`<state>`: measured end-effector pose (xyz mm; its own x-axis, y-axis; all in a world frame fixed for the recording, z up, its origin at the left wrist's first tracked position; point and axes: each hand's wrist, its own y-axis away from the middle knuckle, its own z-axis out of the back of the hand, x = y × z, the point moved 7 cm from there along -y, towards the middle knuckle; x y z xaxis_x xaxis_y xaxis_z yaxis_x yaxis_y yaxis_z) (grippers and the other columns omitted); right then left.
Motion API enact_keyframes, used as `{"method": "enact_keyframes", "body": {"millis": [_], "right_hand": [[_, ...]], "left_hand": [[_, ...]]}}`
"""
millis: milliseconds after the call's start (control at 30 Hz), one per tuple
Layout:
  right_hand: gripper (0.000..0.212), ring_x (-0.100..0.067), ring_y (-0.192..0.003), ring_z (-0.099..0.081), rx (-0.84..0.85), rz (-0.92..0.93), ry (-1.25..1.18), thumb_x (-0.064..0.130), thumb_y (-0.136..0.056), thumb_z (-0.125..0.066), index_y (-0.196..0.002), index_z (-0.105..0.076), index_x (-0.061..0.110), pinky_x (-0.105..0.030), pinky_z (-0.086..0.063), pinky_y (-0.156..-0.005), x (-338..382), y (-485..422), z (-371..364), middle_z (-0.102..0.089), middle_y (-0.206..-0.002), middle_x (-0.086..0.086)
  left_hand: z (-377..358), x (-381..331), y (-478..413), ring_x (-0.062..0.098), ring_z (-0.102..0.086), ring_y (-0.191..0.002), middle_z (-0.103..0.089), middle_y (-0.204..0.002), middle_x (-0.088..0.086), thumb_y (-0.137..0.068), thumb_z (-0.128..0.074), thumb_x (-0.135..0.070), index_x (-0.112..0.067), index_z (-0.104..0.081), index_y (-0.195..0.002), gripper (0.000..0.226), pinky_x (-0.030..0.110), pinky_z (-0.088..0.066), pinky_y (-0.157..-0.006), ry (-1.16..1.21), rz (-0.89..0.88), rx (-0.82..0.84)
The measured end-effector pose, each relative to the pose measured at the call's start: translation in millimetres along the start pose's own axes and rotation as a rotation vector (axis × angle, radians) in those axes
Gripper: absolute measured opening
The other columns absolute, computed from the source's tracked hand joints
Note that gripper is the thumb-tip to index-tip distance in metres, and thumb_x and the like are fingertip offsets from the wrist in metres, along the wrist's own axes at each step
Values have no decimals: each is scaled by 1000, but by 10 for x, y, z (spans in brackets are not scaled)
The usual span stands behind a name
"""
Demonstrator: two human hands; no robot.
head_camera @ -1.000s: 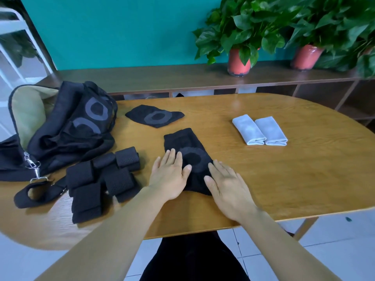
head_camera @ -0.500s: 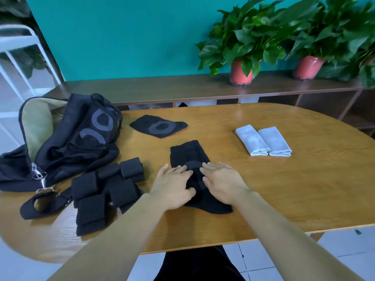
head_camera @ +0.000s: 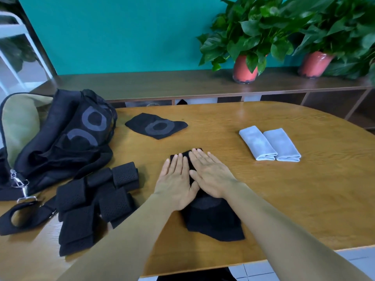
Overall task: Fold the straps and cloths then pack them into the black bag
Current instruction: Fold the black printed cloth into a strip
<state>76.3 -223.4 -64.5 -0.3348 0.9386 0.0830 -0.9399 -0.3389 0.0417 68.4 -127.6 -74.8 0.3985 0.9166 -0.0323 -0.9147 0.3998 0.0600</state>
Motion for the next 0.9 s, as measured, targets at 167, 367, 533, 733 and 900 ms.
{"method": "enact_keyframes", "body": {"millis": [167, 367, 533, 733, 900], "right_hand": [[62, -6, -141, 22, 86, -104, -9, 50, -99, -3, -150, 11, 18, -33, 11, -117, -205, -76, -187, 20, -156, 5], [62, -9, -141, 22, 77, -154, 0, 50, -99, -5, -150, 12, 17, -36, 10, -118, -257, -76, -176, 21, -156, 3], [63, -10, -142, 22, 128, -164, 9, 50, -100, -6, -150, 13, 16, -37, 10, -118, -266, -38, -126, 21, -156, 1], [63, -5, -139, 26, 9, -105, -78, 51, -100, -6, -150, 12, 19, -32, 12, -117, -47, 539, 58, 23, -155, 6], [61, -2, -140, 23, 4, -50, -126, 50, -100, -8, -151, 9, 19, -31, 13, -117, 327, 920, 29, 19, -156, 8]], "left_hand": [[-56, 102, -126, 18, 21, -145, 17, -159, 8, -93, 0, -61, -9, 12, -150, 78, 38, 14, -118, -58, -59, 12], [-66, 152, -207, 16, 19, -145, 14, -159, 7, -78, 16, -65, -11, 11, -151, 91, 38, 13, -118, -87, -91, -16], [27, 125, -144, 18, 15, -146, 9, -160, 9, -95, -2, -60, -8, 7, -152, 77, 40, 12, -119, -139, -47, 7], [192, 193, 336, 16, 10, -147, 5, -161, 6, -101, -7, -48, -9, 6, -152, 65, 37, 9, -119, 54, 105, -78], [171, 71, 719, 15, 7, -148, 1, -161, 4, -100, -5, -49, -12, 4, -153, 65, 36, 7, -119, 106, 52, -74]]}}
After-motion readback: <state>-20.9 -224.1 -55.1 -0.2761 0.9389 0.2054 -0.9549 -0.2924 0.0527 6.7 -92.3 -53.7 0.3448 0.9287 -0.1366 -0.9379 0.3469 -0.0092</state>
